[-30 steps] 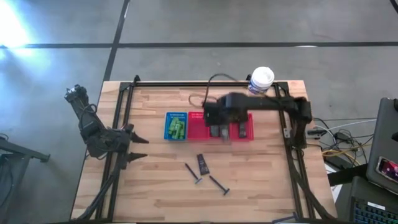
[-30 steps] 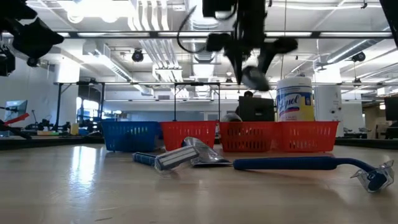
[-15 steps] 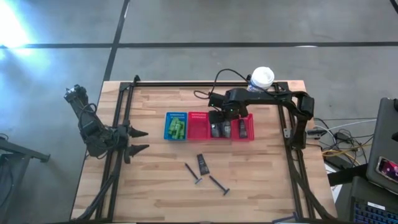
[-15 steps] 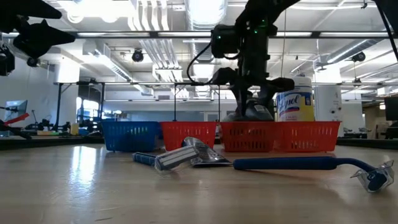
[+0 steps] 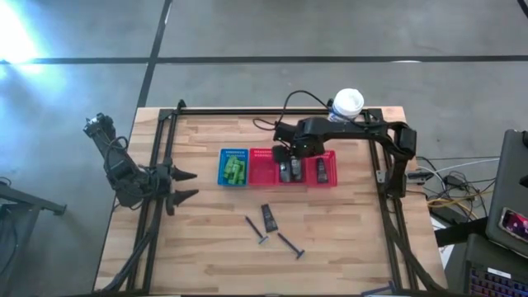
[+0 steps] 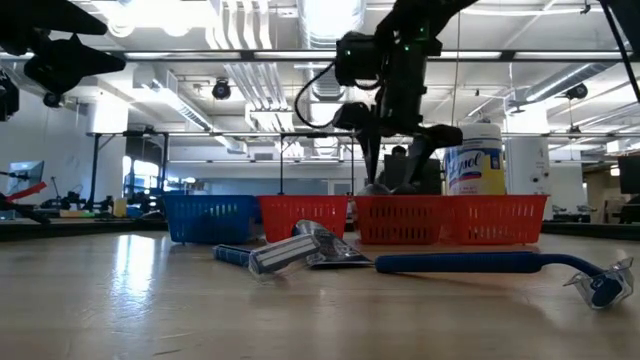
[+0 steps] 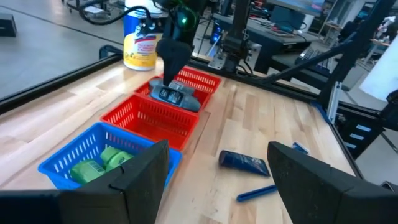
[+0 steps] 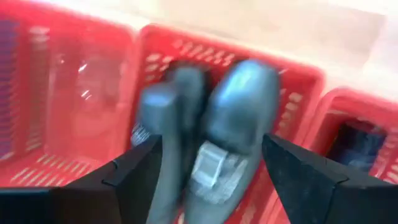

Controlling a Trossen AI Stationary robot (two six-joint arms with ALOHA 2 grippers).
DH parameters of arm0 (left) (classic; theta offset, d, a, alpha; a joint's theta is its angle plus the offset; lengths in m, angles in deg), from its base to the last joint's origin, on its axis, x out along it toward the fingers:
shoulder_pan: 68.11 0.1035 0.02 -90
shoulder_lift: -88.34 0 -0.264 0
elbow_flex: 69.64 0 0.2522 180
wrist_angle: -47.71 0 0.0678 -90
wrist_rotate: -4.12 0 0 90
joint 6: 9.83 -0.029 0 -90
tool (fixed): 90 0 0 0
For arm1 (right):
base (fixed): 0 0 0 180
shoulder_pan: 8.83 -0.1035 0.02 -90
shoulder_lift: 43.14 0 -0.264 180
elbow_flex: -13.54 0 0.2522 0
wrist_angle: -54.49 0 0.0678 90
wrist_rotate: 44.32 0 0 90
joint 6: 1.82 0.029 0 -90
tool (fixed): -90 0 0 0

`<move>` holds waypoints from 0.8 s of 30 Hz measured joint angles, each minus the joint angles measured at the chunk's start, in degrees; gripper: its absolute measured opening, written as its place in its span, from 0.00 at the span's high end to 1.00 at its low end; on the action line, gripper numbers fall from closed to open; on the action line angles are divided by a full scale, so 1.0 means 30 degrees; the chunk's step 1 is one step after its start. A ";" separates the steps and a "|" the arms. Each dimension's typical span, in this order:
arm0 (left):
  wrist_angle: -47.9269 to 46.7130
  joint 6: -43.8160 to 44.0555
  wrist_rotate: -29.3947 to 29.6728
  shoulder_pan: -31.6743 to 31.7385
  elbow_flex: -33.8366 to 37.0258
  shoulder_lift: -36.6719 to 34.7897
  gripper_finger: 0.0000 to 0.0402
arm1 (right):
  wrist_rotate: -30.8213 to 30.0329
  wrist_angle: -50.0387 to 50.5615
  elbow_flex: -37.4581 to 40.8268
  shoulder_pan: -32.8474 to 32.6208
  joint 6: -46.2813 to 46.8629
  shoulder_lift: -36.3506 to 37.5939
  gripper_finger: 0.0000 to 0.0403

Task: Pick & Place Travel size toiletries
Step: Put the blue razor into the left red bin

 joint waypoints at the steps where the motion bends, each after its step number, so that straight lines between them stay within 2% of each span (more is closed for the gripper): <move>1: 0.0000 0.0000 -0.0112 0.0000 0.0000 0.0000 0.31 | 0.0000 0.0096 -0.0219 -0.0191 -0.0007 0.0000 0.31; 6: -0.0079 -0.0073 -0.0752 -0.0007 0.0000 0.0006 0.31 | -0.0672 0.2037 -0.1773 -0.1673 0.0063 0.0239 0.26; 10: -0.0109 -0.0303 -0.1230 -0.0007 0.0000 0.0015 0.31 | -0.1507 0.4267 -0.3143 -0.4170 -0.0425 0.0306 0.24; 13: -0.0110 -0.0618 -0.1572 -0.0007 0.0000 0.0029 0.31 | -0.0601 0.4798 -0.3577 -0.6523 -0.0855 0.0295 0.23; 15: -0.0113 -0.0786 -0.1799 -0.0007 0.0000 0.0029 0.31 | 0.0584 0.4506 -0.3540 -0.8090 -0.0365 0.0195 0.23; 18: -0.0111 -0.1100 -0.2007 0.0005 0.0000 0.0029 0.31 | 0.1895 0.2266 -0.3007 -1.0234 0.0795 -0.0106 0.25; 21: -0.0113 -0.1282 -0.2164 -0.0007 0.0000 0.0051 0.31 | 0.2074 -0.0153 -0.2739 -1.1751 0.2240 -0.0891 0.28; 24: -0.0101 -0.1280 -0.2399 -0.0007 0.0000 0.0070 0.31 | 0.2657 -0.1179 -0.2942 -1.2638 0.2832 -0.2317 0.31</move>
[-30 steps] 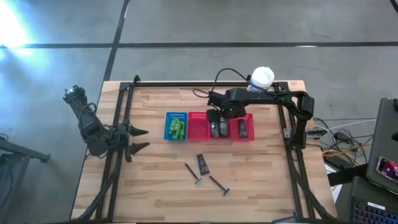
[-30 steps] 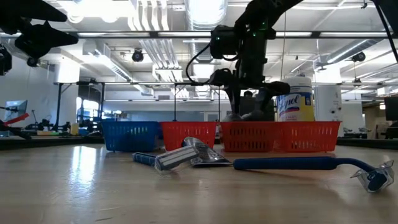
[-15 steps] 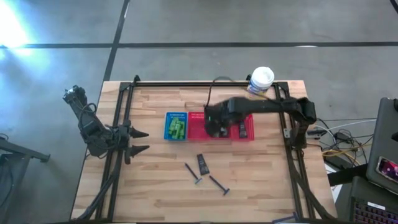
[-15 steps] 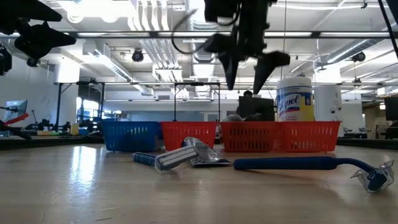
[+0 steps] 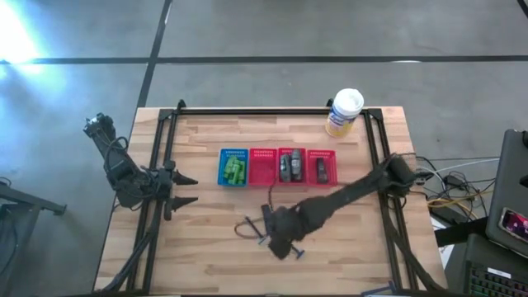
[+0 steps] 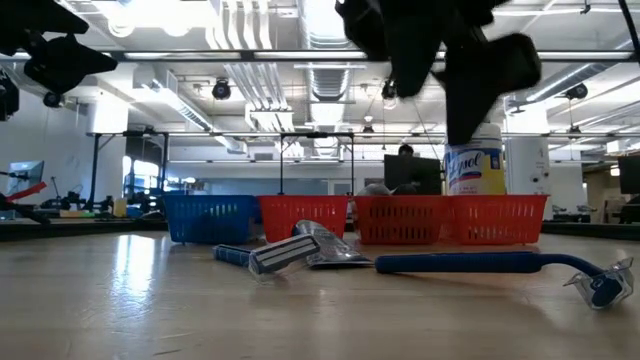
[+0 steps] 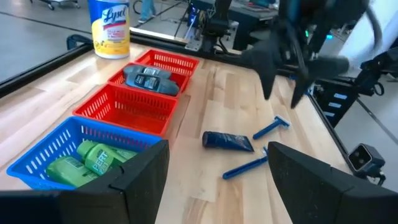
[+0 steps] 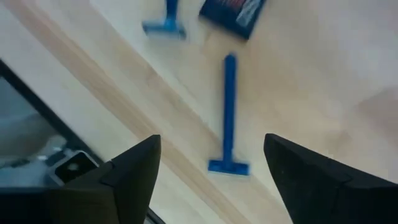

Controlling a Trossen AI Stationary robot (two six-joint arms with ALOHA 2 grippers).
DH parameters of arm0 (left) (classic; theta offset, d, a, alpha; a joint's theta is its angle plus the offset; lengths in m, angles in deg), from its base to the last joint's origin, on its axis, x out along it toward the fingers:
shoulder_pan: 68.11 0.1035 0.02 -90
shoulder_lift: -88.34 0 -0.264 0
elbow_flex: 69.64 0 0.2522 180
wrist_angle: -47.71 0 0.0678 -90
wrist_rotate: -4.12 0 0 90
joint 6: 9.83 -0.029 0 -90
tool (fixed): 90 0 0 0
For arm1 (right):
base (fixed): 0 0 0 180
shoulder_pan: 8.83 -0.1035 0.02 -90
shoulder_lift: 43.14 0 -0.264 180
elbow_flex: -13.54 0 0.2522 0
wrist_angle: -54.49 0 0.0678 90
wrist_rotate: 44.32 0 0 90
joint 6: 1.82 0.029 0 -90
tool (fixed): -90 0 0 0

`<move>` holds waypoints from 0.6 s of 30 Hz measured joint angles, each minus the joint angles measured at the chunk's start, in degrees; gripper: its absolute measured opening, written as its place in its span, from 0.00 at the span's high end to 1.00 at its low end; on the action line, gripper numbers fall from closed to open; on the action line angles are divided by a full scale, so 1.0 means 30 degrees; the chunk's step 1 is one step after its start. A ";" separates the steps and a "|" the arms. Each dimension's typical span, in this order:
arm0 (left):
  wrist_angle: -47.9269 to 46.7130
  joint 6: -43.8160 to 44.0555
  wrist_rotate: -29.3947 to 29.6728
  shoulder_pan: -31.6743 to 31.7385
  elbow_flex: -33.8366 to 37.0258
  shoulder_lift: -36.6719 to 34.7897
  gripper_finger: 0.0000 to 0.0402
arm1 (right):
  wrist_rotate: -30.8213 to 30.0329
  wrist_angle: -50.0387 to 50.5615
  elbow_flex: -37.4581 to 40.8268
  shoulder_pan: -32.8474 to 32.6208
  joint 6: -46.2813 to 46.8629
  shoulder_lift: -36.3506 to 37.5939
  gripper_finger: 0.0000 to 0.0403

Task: Pick & Place Travel size toiletries
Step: Put the blue razor into the left red bin

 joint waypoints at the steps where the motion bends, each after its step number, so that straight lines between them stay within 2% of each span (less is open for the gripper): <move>1: -0.0021 0.0023 -0.0191 0.0000 0.0000 0.0019 0.31 | 0.0323 -0.0023 -0.0195 -0.0180 0.0141 -0.0556 0.32; 7: 0.0031 0.0390 -0.1487 0.0001 0.0000 0.0230 0.31 | 0.1234 0.1235 -0.2212 -0.1370 -0.0237 -0.3061 0.36; 18: 0.0028 0.1127 -0.1839 0.0000 0.0000 0.0922 0.31 | -0.0188 0.4965 -0.5708 -0.2081 -0.1282 -0.6309 0.35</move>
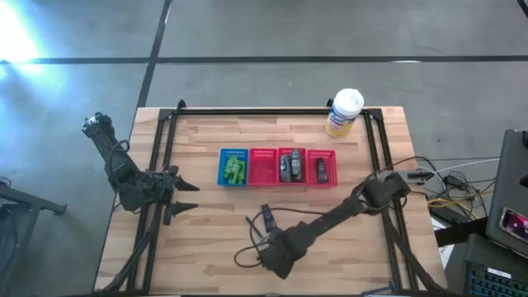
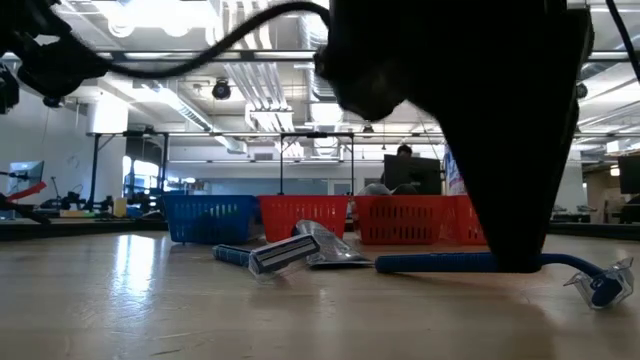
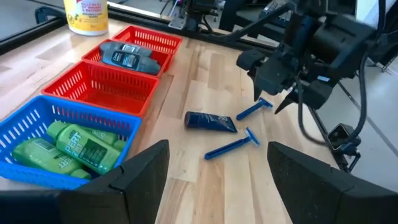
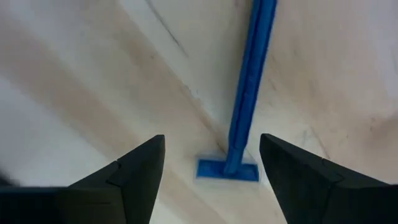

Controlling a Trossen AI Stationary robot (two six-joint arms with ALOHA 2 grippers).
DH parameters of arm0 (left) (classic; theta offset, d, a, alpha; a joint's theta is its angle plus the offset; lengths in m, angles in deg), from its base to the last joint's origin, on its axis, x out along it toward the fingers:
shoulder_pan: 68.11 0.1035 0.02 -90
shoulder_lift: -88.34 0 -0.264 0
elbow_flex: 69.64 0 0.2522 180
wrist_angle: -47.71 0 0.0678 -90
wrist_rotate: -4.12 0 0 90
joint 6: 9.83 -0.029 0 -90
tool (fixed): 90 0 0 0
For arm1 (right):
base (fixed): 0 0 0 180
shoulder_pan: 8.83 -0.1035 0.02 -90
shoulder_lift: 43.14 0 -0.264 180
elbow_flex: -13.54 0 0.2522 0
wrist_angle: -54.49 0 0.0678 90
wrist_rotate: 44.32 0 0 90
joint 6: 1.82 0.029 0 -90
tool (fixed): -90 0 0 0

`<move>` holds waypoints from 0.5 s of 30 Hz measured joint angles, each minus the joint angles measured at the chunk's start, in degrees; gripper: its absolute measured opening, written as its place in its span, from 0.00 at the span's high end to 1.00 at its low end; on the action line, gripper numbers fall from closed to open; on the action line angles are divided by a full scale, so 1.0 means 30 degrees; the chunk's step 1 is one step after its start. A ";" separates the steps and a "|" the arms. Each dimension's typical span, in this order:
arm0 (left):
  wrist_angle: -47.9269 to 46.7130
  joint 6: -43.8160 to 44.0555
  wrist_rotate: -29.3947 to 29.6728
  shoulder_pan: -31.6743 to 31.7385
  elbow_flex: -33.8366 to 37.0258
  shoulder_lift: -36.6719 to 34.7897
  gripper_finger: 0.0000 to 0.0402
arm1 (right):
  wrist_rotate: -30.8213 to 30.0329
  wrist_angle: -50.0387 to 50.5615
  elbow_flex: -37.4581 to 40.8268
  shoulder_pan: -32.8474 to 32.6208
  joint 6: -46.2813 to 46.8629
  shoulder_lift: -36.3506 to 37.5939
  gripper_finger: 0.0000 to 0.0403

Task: Pick & Place Travel size toiletries
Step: Put the blue razor into the left red bin

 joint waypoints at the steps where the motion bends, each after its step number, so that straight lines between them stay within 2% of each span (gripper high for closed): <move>1: 0.0000 0.0015 -0.0001 0.0003 0.0000 0.0041 0.31 | -0.0018 0.0098 -0.0140 0.0002 -0.0102 -0.0212 0.36; 7: 0.0000 0.0057 -0.0124 0.0000 0.0000 0.0144 0.31 | 0.0038 0.0036 -0.0028 -0.0020 0.0010 -0.0802 0.47; 15: 0.0000 0.0042 -0.0326 0.0002 0.0000 0.0144 0.31 | -0.0013 -0.0486 0.0517 0.0024 -0.0405 -0.0492 0.77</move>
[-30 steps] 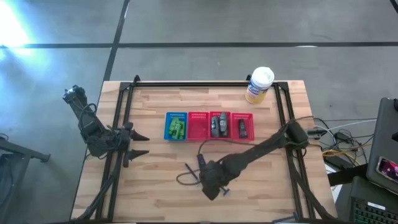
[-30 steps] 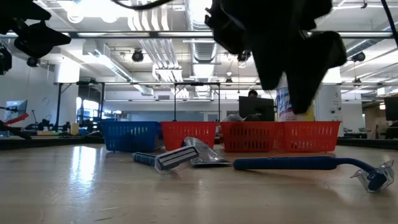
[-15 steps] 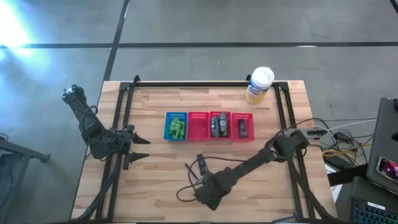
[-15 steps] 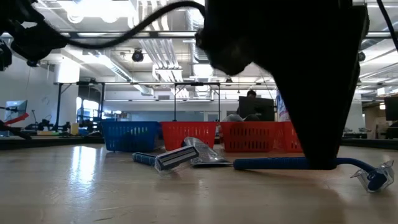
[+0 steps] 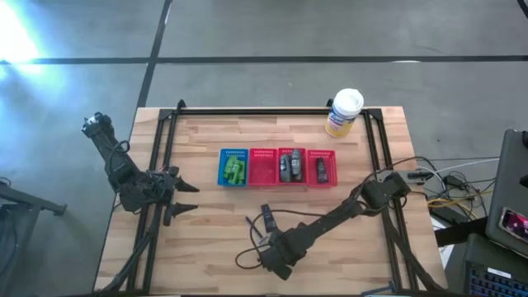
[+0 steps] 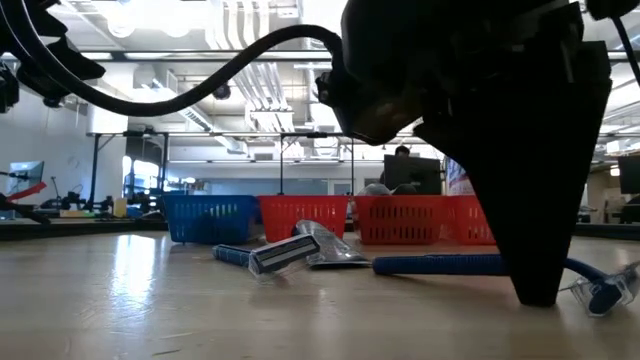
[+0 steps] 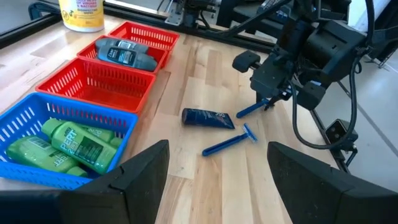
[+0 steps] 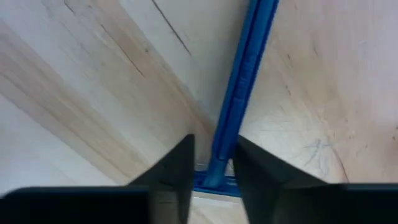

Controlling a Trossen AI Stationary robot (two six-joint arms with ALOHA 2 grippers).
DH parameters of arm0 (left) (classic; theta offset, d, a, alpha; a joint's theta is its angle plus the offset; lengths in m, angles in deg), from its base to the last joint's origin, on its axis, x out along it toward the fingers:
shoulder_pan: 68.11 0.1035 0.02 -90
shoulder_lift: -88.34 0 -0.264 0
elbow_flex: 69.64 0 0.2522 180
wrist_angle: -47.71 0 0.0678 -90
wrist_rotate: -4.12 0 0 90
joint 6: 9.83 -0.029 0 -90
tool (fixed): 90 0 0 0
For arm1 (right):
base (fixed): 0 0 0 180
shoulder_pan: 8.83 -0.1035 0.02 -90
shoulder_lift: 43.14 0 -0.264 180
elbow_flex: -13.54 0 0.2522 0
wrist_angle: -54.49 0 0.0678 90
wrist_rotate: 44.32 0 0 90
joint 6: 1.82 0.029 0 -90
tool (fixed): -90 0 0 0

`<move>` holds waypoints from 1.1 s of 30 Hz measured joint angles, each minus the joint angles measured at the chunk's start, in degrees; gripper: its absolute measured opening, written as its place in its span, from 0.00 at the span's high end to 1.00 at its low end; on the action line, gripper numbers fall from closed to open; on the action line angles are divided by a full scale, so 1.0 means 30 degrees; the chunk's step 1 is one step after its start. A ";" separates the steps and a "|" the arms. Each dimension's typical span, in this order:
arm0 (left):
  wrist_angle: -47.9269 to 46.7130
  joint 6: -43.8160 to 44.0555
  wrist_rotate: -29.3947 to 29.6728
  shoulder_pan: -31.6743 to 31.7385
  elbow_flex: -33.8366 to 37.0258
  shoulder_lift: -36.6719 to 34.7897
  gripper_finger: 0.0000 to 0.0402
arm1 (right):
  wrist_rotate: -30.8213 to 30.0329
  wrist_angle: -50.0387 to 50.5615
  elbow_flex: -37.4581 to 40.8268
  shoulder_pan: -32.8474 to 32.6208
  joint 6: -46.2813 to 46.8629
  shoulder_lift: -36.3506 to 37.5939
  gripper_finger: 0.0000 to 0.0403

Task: Pick & Place Travel size toiletries
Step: Put the blue razor into the left red bin

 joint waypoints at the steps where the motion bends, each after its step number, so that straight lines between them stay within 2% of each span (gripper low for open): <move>1: -0.0007 -0.0017 -0.0004 0.0002 0.0000 0.0000 0.31 | 0.0000 0.0056 -0.0049 0.0000 -0.0138 0.0003 0.82; 3: -0.0002 -0.0090 -0.0137 0.0004 0.0000 0.0000 0.31 | -0.0059 0.0175 -0.0206 0.0000 -0.0478 0.0003 0.90; 5: -0.0007 -0.0568 -0.0621 0.0005 0.0000 0.0000 0.31 | -0.0387 0.0441 -0.0481 0.0004 -0.0494 -0.0011 0.94; 10: 0.0040 -0.3938 -0.2518 0.0013 0.0000 0.0346 0.31 | -0.1099 0.0457 -0.1484 0.0413 -0.0329 0.0852 0.93; 15: 0.1816 -0.9562 -0.2568 0.0079 0.0000 0.1658 0.31 | -0.1788 -0.0106 -0.2265 0.1641 -0.0446 0.2717 0.93; 21: 0.5429 -1.5700 -0.1933 0.1455 -0.0354 0.4341 0.31 | 0.0070 -0.3053 -0.2322 0.3668 -0.1227 0.4307 0.93; 27: 0.5741 -1.7309 -0.2306 0.4231 -0.1816 0.7189 0.31 | 0.1558 -0.3333 -0.2594 0.4868 -0.1500 0.4185 0.93; 33: 0.6198 -2.0502 -0.3723 0.5708 -0.3786 0.9879 0.31 | 0.2587 -0.3486 -0.2592 0.5549 -0.1831 0.4083 0.93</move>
